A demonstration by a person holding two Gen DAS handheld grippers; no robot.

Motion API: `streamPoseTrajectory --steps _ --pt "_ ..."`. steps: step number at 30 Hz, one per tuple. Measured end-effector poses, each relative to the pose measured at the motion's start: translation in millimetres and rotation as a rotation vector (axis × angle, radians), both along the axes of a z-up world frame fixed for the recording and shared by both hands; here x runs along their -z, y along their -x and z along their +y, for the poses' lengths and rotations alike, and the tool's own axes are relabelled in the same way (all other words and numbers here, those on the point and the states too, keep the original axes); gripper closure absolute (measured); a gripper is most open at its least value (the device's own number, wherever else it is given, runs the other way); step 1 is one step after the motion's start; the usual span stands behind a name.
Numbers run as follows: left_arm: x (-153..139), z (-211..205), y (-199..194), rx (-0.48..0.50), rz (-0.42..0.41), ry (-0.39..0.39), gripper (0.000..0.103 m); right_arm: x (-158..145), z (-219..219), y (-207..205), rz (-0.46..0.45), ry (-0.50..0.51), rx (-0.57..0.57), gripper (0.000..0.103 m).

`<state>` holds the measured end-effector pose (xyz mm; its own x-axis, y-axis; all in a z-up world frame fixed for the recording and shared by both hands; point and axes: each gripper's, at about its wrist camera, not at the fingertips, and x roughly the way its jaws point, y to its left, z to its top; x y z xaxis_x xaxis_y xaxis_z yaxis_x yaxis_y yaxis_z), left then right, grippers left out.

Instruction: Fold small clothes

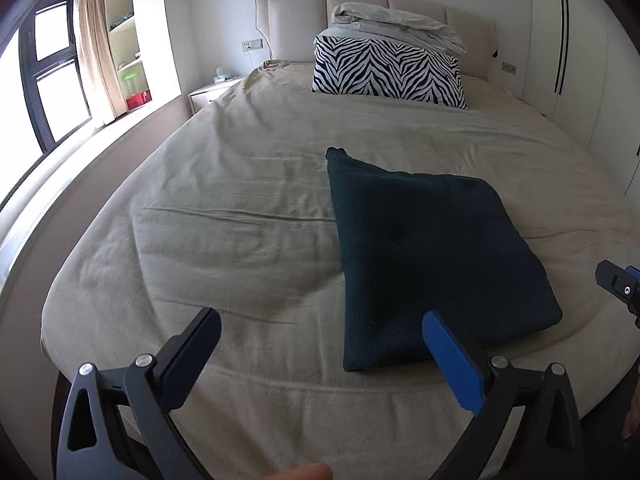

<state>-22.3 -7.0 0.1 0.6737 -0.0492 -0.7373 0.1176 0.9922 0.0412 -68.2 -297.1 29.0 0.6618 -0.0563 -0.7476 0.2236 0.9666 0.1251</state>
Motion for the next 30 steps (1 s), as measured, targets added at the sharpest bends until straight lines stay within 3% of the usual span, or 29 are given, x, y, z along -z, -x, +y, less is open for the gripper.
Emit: streamPoseTrajectory --steps 10,30 --pt "16.8 8.6 -3.2 -0.015 0.059 0.046 0.000 -2.1 13.2 -2.3 0.036 0.012 -0.038 0.000" --pt "22.1 7.8 -1.9 -0.014 0.074 0.047 0.000 6.5 21.0 -5.9 0.067 0.009 -0.072 0.000"
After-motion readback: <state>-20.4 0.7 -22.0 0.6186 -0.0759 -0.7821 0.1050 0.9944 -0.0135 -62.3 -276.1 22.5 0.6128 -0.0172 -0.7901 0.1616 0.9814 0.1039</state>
